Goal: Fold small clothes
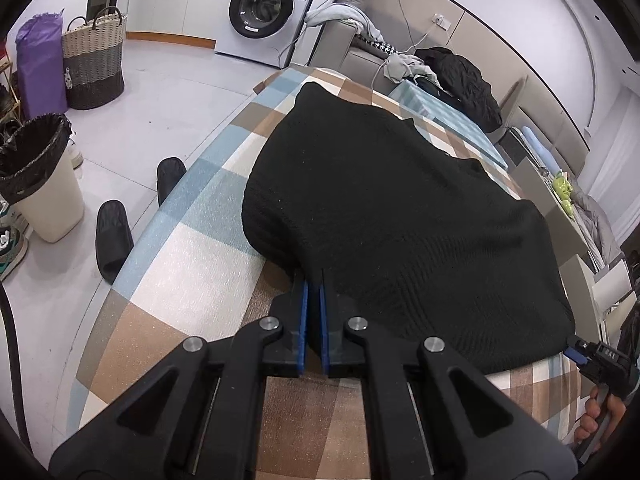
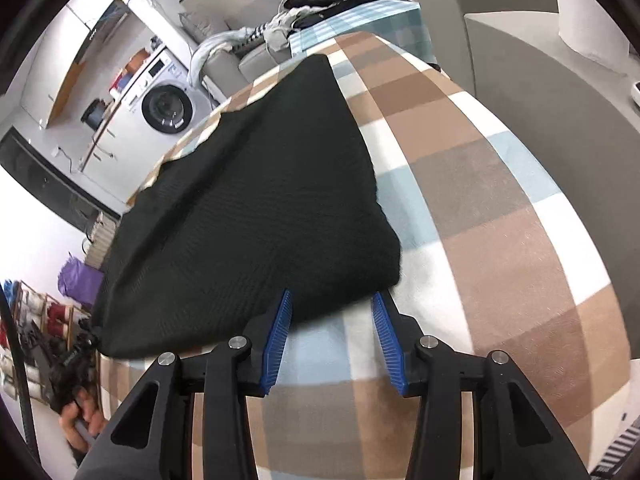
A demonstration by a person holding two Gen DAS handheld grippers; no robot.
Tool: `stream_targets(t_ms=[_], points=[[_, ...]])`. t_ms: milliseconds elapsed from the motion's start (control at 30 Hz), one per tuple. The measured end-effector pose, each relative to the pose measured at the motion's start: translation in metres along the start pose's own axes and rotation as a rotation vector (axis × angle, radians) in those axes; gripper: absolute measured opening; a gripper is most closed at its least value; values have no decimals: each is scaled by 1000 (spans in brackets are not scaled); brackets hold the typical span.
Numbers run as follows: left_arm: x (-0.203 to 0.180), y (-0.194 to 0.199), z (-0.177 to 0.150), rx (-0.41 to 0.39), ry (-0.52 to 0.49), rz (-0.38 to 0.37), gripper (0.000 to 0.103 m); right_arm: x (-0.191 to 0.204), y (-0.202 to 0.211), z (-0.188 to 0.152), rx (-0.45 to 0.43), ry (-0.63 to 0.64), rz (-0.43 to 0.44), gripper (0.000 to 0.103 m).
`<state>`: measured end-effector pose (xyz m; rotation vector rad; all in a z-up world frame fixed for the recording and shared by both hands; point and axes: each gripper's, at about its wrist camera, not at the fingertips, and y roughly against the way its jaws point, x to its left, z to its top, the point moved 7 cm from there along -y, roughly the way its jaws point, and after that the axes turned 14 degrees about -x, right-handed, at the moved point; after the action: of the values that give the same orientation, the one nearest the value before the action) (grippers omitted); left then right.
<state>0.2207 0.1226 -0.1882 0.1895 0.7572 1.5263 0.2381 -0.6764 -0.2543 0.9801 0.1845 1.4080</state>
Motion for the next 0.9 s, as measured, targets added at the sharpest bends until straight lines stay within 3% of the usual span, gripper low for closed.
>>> stream_targets(t_ms=[133, 167, 200, 267, 367, 467, 567, 600, 700, 733, 833, 900], points=[[-2, 5, 2, -16, -11, -6, 3, 3, -9, 10, -40, -72, 9, 42], [-1, 5, 2, -20, -12, -8, 3, 4, -10, 13, -64, -64, 3, 24], [-1, 7, 1, -20, -10, -13, 3, 3, -12, 15, -81, -54, -13, 13], [0, 12, 2, -25, -9, -19, 3, 7, -3, 18, -113, -77, 32, 8], [1, 25, -5, -19, -27, -25, 3, 5, 24, 18, -164, -55, 54, 7], [6, 29, -21, 15, -26, -21, 3, -5, 29, 0, -108, 10, 0, 7], [9, 33, -29, 23, -40, -11, 4, -5, 32, -8, -87, 89, -46, 11], [10, 35, -30, 25, -33, -5, 4, -6, 37, -5, -106, 93, -50, 20], [16, 42, -27, 14, -19, 25, 17, -10, 52, 9, -194, 124, -125, 39], [18, 44, -25, 6, -23, 38, 22, -6, 56, 14, -219, 157, -135, 40], [20, 51, -19, -18, -27, 45, 32, 22, 47, 20, -201, 273, -78, 43], [20, 56, -15, -29, -29, 38, 39, 45, 30, 14, -154, 374, -39, 53]])
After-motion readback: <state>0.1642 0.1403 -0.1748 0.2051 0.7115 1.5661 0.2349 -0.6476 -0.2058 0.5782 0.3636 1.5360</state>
